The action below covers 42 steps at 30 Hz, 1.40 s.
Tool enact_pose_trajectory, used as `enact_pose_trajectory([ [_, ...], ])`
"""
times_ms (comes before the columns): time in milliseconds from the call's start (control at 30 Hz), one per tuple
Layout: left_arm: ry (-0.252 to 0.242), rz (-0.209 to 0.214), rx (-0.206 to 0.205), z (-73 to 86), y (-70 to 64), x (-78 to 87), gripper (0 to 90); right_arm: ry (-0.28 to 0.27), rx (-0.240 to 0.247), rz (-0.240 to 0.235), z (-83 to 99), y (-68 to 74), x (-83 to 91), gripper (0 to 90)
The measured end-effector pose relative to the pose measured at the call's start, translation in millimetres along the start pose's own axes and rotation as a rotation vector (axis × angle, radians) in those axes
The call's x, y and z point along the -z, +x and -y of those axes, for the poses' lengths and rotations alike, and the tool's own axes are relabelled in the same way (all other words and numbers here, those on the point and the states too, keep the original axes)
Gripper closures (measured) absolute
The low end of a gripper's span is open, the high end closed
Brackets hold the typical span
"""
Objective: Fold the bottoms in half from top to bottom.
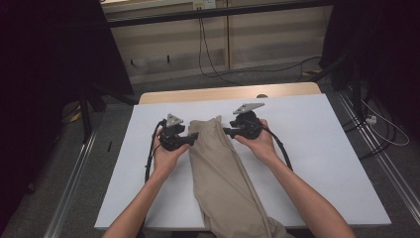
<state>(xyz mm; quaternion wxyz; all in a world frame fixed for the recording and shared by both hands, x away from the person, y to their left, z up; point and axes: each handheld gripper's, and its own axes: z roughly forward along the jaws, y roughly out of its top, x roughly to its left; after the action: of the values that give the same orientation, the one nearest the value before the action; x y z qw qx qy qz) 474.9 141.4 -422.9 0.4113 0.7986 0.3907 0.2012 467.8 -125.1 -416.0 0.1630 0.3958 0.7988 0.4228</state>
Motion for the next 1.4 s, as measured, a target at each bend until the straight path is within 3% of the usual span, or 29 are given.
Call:
enact_pose_trajectory([
  [67, 0.013, -0.001, 0.009, -6.7, 6.8, -10.9, 41.0, 0.008, -0.013, 0.001, -11.0, -5.3, -13.1, 61.2],
  [133, 0.007, -0.002, -0.008, -11.8, 12.9, -21.7, 44.6, 0.015, -0.027, 0.018, -19.0, -10.1, -26.3, 61.9],
  [200, 0.019, 0.004, 0.033, -14.8, 18.4, -31.0, 44.3, 0.039, -0.032, 0.036, -22.8, -14.2, -39.1, 63.8],
  [233, 0.019, 0.004, 0.033, -14.8, 18.4, -31.0, 44.2, 0.053, -0.037, 0.044, -23.6, -16.3, -44.9, 63.9],
  [267, 0.008, 0.051, 0.079, -16.5, 19.0, -36.3, 44.4, 0.058, -0.046, 0.036, -23.5, -18.6, -49.4, 64.1],
  [300, 0.007, 0.057, 0.050, -17.3, 17.0, -38.9, 47.7, 0.058, -0.054, 0.027, -22.8, -20.3, -52.8, 66.4],
  [333, 0.024, 0.024, -0.011, -17.3, 15.3, -42.3, 52.4, 0.068, -0.057, 0.025, -22.0, -21.5, -56.0, 69.7],
  [367, 0.044, 0.018, -0.033, -16.6, 16.0, -46.2, 52.6, 0.079, -0.055, 0.030, -21.2, -21.8, -58.8, 71.6],
  [467, 0.063, 0.080, -0.002, -12.9, 23.6, -48.6, 53.1, 0.086, -0.059, 0.038, -20.1, -23.1, -63.8, 81.9],
  [600, 0.082, 0.097, -0.046, -11.7, 26.4, -41.2, 54.3, 0.099, -0.052, 0.026, -20.4, -23.1, -66.6, 87.5],
  [667, 0.072, 0.126, -0.036, -13.0, 28.5, -36.3, 56.0, 0.086, -0.058, 0.012, -22.8, -23.0, -66.6, 87.8],
  [767, 0.098, 0.099, -0.062, -12.6, 27.8, -37.2, 61.1, 0.077, -0.047, -0.015, -26.3, -21.1, -69.1, 88.0],
  [867, 0.125, 0.081, -0.073, -12.0, 28.7, -38.9, 73.9, 0.076, -0.048, -0.005, -29.2, -19.0, -71.8, 88.0],
  [967, 0.156, 0.045, -0.031, -10.1, 35.4, -37.9, 84.6, 0.066, -0.064, -0.015, -29.3, -19.4, -75.9, 87.7],
  [1000, 0.154, 0.049, -0.005, -9.6, 38.3, -37.2, 84.9, 0.069, -0.067, -0.027, -28.6, -19.3, -78.2, 87.5],
  [1167, 0.167, 0.034, 0.039, -5.6, 45.1, -36.6, 81.0, 0.084, -0.076, -0.032, -22.9, -18.4, -92.7, 84.4],
  [1233, 0.164, 0.026, 0.046, -5.0, 45.6, -36.7, 76.1, 0.064, -0.095, -0.030, -22.9, -21.2, -94.1, 74.3],
  [1267, 0.162, 0.020, 0.052, -4.4, 46.2, -36.7, 71.5, 0.069, -0.090, -0.003, -23.3, -22.5, -94.2, 70.7],
  [1400, 0.143, 0.002, 0.088, -2.2, 50.0, -33.3, 58.5, 0.094, -0.096, 0.003, -20.1, -26.4, -97.6, 61.0],
])
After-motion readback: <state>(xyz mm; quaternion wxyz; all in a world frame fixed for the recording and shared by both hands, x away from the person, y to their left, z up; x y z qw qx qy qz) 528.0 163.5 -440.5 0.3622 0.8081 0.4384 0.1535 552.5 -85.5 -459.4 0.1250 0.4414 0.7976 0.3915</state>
